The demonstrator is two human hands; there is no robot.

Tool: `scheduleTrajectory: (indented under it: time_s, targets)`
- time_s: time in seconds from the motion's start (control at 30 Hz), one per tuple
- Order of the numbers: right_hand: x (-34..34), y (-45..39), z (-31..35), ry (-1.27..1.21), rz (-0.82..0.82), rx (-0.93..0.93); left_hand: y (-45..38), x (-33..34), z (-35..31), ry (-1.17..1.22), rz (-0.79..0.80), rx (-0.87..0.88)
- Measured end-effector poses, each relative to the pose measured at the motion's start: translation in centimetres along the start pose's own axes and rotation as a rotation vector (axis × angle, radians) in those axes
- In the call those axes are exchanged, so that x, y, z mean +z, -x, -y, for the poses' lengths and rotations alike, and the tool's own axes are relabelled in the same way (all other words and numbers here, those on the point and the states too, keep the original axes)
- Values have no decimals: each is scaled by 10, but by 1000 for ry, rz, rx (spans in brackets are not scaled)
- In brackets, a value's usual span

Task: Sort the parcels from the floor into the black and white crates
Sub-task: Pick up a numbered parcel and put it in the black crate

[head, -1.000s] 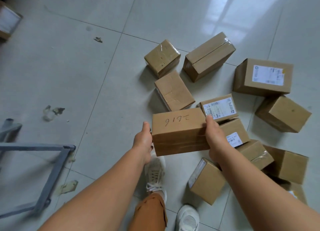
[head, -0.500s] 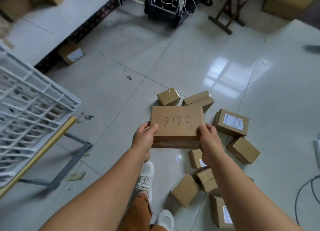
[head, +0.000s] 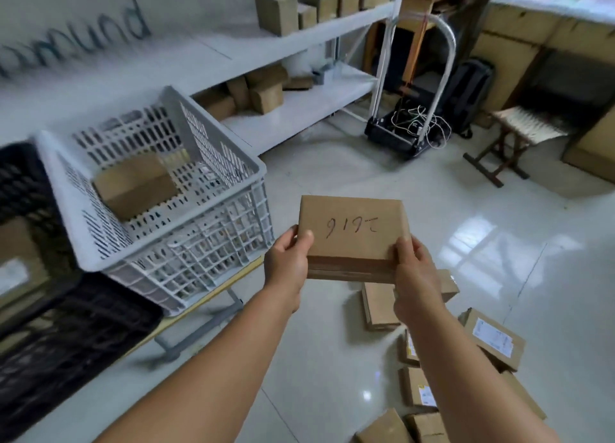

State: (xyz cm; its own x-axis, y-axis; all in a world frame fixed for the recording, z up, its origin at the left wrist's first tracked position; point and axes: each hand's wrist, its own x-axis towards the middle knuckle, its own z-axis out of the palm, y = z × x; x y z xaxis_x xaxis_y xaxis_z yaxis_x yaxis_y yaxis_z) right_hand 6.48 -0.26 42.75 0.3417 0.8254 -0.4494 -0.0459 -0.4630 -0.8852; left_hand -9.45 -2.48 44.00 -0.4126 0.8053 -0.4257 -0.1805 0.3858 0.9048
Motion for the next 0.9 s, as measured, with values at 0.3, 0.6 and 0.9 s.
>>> scheduleTrajectory:
  time_s: [0.3, 0.6, 0.9]
  targets:
    - [105, 109, 65, -73, 160, -144, 27, -135, -91, 76, -152, 151]
    - [220, 231, 91, -49, 369, -259, 50, -295, -144, 152, -303, 211]
    - [333, 322, 63, 23, 547, -222, 61, -438, -142, 149, -446, 204]
